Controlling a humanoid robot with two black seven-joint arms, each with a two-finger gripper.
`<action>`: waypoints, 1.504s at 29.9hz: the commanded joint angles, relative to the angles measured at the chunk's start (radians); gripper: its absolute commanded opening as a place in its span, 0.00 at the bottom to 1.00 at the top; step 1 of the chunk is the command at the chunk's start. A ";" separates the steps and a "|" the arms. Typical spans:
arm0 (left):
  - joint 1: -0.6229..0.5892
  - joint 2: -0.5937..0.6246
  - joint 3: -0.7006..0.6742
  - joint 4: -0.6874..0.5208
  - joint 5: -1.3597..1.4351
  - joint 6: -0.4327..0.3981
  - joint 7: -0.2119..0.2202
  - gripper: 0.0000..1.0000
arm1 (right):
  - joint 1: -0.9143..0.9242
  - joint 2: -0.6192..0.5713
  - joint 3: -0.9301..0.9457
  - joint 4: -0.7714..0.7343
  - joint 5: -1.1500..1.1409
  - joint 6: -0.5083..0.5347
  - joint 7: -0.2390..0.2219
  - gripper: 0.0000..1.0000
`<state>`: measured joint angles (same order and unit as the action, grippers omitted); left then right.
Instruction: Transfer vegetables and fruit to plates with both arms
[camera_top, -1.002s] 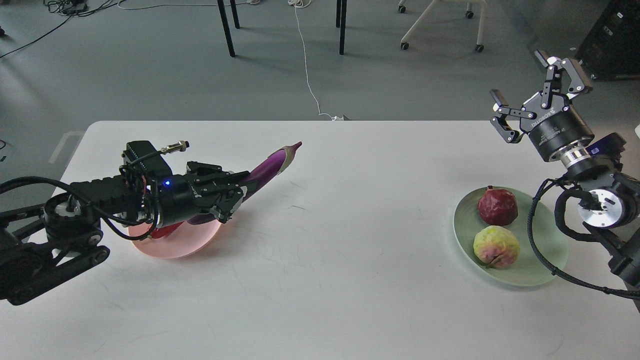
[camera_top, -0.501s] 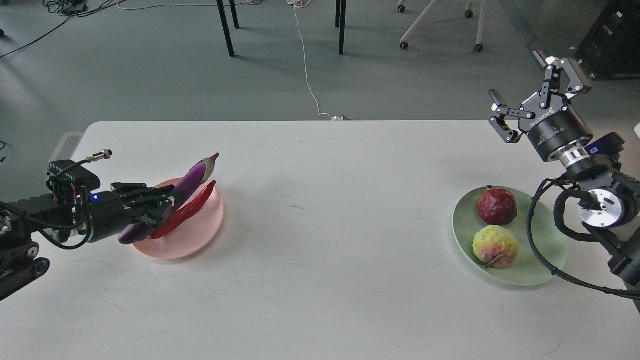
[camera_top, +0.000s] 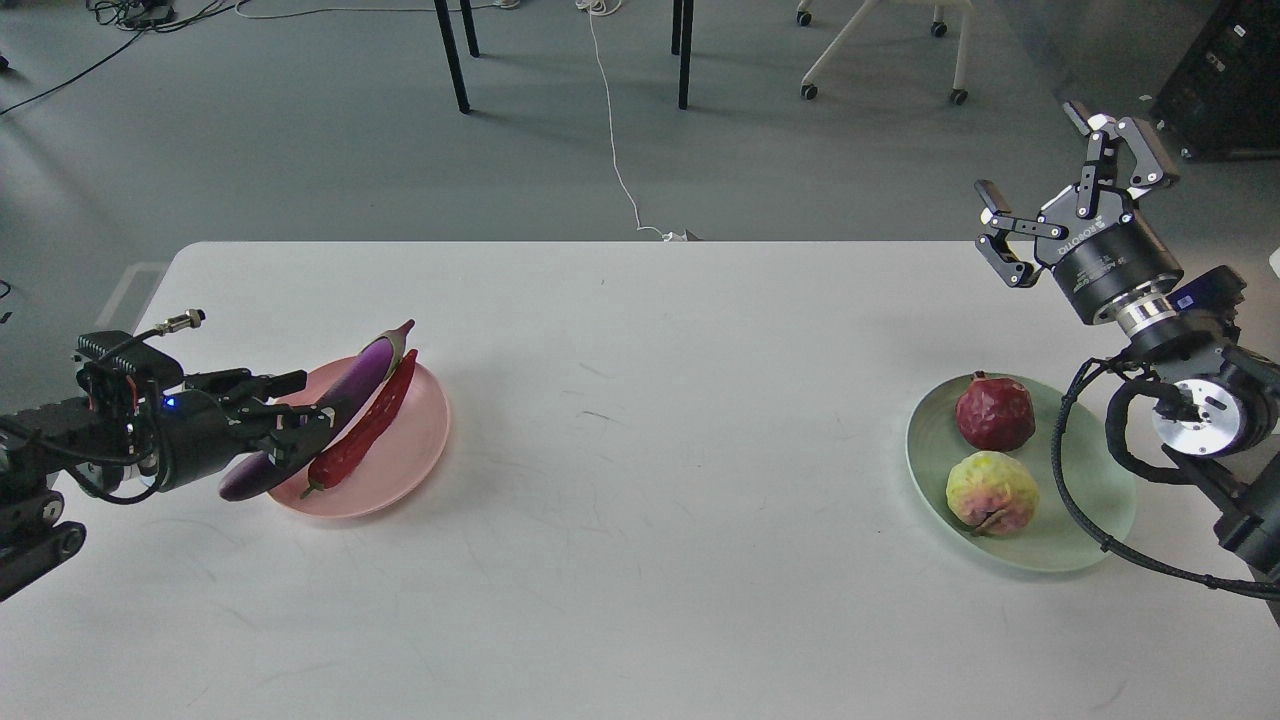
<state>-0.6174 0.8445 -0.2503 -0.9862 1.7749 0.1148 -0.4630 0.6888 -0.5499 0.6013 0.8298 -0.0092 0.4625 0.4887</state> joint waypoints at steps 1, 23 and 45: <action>-0.013 -0.002 -0.020 0.000 -0.020 0.031 -0.005 0.83 | 0.000 -0.001 0.000 0.000 -0.001 -0.001 0.000 0.99; -0.283 -0.200 -0.162 0.006 -1.475 -0.033 0.007 0.98 | 0.130 0.108 0.109 -0.210 -0.002 -0.212 0.000 0.99; -0.197 -0.512 -0.461 0.405 -1.901 -0.402 0.076 0.98 | 0.124 0.306 0.203 -0.227 0.103 -0.142 -0.108 0.99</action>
<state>-0.8167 0.3436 -0.7121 -0.5874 -0.1260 -0.2870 -0.3904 0.8137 -0.2679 0.8202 0.6145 0.0938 0.3210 0.3818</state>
